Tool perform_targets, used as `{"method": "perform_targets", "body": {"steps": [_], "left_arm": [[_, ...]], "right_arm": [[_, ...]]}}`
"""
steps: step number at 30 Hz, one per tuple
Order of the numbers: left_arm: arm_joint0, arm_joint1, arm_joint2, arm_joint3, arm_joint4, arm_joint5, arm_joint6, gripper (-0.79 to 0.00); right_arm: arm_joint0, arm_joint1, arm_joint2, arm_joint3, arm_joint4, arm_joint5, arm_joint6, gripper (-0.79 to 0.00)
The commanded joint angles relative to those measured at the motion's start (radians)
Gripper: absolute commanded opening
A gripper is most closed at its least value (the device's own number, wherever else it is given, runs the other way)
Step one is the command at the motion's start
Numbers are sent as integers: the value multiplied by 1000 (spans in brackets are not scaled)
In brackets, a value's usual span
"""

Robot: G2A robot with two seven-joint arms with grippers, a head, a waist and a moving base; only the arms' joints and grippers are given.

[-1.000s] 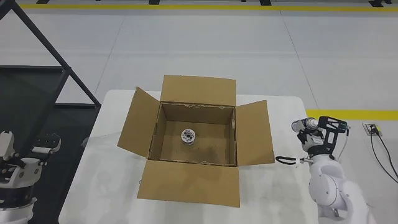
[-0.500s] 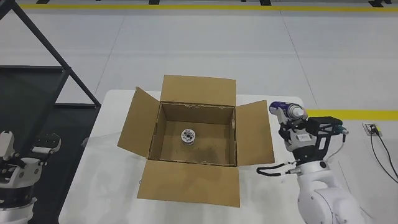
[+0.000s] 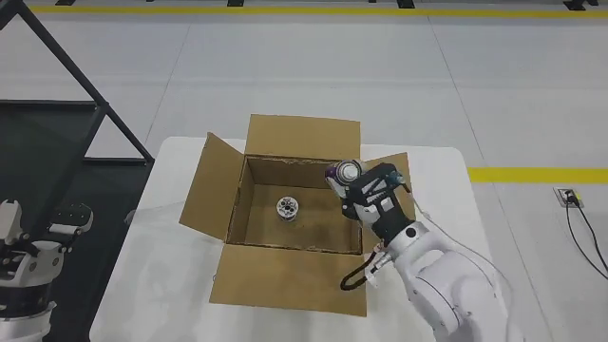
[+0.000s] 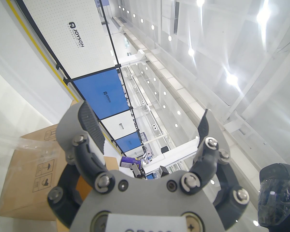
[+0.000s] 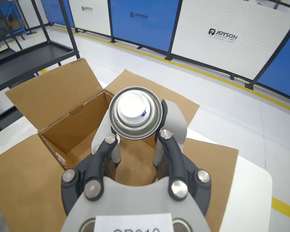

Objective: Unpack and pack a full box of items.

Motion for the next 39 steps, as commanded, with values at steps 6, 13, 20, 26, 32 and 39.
{"method": "perform_targets", "body": {"steps": [6,13,20,26,32,39], "left_arm": [[0,0,0,0,0,0,0,0],[0,0,0,0,0,0,0,0],[0,0,0,0,0,0,0,0],[0,0,0,0,0,0,0,0],[0,0,0,0,0,0,0,0],[0,0,0,0,0,0,0,0]], "right_arm": [[195,-29,-128,199,38,-23,171,-785],[336,-61,-234,378,44,-12,329,-785],[392,-88,-286,517,34,41,349,-785],[425,-106,-308,609,62,35,373,-785],[460,-126,-329,716,94,33,372,-785],[497,-150,-353,820,131,20,342,-785]]}}
